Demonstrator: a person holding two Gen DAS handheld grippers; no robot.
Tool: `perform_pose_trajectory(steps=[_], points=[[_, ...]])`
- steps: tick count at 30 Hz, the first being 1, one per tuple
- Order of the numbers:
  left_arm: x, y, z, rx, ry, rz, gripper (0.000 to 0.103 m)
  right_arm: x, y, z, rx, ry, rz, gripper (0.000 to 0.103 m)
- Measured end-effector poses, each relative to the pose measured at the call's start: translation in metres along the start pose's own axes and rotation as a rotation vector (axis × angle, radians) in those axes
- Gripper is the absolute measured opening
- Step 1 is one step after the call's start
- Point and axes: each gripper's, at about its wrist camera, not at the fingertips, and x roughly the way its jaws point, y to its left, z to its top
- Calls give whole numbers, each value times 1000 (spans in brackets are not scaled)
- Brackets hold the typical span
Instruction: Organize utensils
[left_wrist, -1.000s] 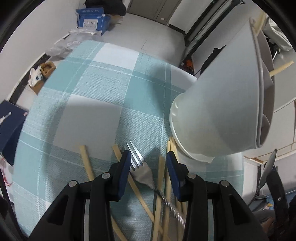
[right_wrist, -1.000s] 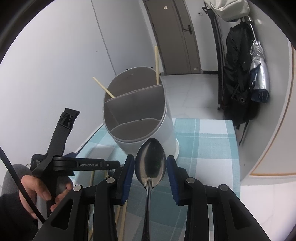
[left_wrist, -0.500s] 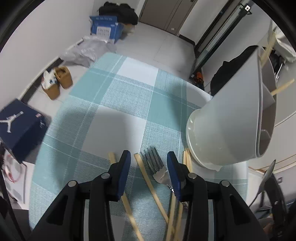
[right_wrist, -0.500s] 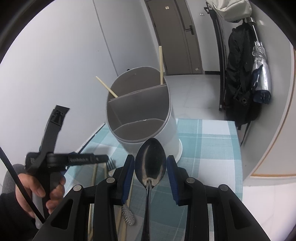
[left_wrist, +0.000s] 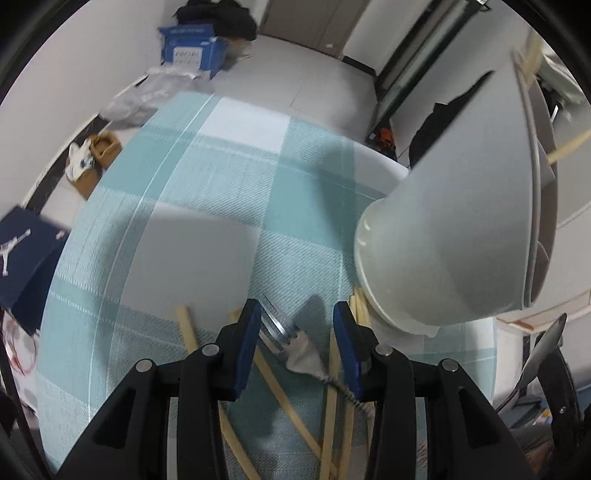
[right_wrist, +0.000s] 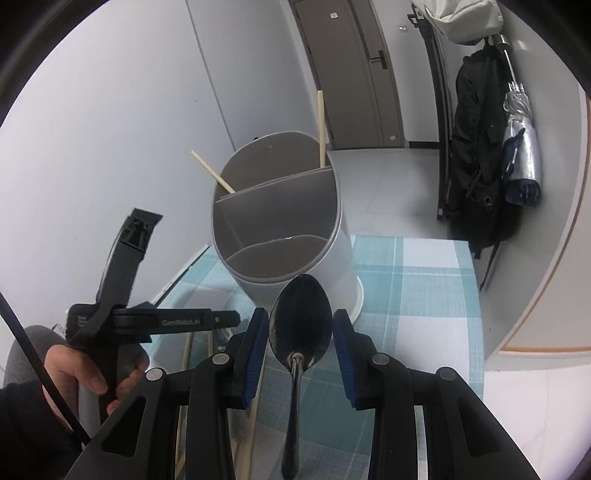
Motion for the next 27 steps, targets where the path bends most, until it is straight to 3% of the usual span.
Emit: perform_pose_trajectory(steps=[8, 15, 23, 27], points=[[-14, 0, -5, 1, -31, 5, 36, 0, 0, 1, 2, -1, 8, 34], [-10, 4, -8, 6, -7, -9, 36, 1, 2, -1, -7, 5, 9, 34], [-24, 14, -7, -30, -56, 20, 37, 3, 2, 0, -4, 5, 7, 34], [-16, 18, -6, -51, -35, 26, 37, 4, 5, -2, -12, 8, 7, 34]])
